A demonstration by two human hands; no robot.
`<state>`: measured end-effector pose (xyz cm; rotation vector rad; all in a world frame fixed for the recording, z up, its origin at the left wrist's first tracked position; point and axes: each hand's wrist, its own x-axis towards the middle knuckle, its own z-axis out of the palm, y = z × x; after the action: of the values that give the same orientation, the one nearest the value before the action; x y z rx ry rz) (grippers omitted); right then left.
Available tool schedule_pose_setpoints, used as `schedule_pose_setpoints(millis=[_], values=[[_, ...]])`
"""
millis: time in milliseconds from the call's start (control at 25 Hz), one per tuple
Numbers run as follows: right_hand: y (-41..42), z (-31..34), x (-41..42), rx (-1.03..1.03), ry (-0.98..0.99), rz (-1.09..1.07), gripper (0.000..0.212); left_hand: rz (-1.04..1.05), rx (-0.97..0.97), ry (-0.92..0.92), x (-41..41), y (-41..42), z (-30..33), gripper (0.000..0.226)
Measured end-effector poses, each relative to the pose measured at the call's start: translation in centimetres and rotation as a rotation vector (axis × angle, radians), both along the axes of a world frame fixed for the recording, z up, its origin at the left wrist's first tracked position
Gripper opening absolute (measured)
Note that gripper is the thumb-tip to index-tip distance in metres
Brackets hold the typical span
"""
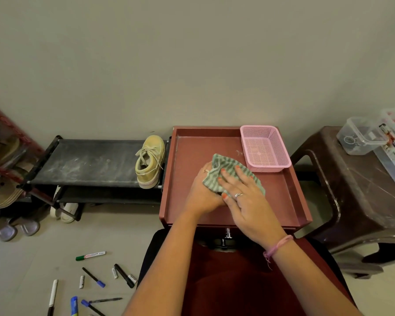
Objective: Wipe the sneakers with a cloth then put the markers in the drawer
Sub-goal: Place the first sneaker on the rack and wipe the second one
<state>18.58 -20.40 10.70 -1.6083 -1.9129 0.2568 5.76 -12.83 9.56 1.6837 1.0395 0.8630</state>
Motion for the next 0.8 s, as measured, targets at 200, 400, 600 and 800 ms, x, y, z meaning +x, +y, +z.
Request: schedule_pose_setpoints(millis=[200, 400, 600, 800], values=[[2.1, 0.5, 0.6, -0.033, -0.014, -0.028, 0.042, 0.040, 0.053, -0.003, 1.1, -0.1, 0.5, 0.060], [0.8, 0.9, -0.2, -0.035, 0.372, -0.142, 0.036, 0.025, 0.001, -0.036, 1.8, 0.0, 0.4, 0.066], [-2.8, -1.4, 1.5, 0.077, 0.489, -0.084, 0.033, -0.045, 0.019, 0.043, 2.7, -0.2, 0.3, 0.089], [-2.3, -1.3, 1.4, -0.045, 1.182, -0.369, 0.028, -0.072, 0.063, 0.091, 4.2, -0.7, 0.5, 0.099]])
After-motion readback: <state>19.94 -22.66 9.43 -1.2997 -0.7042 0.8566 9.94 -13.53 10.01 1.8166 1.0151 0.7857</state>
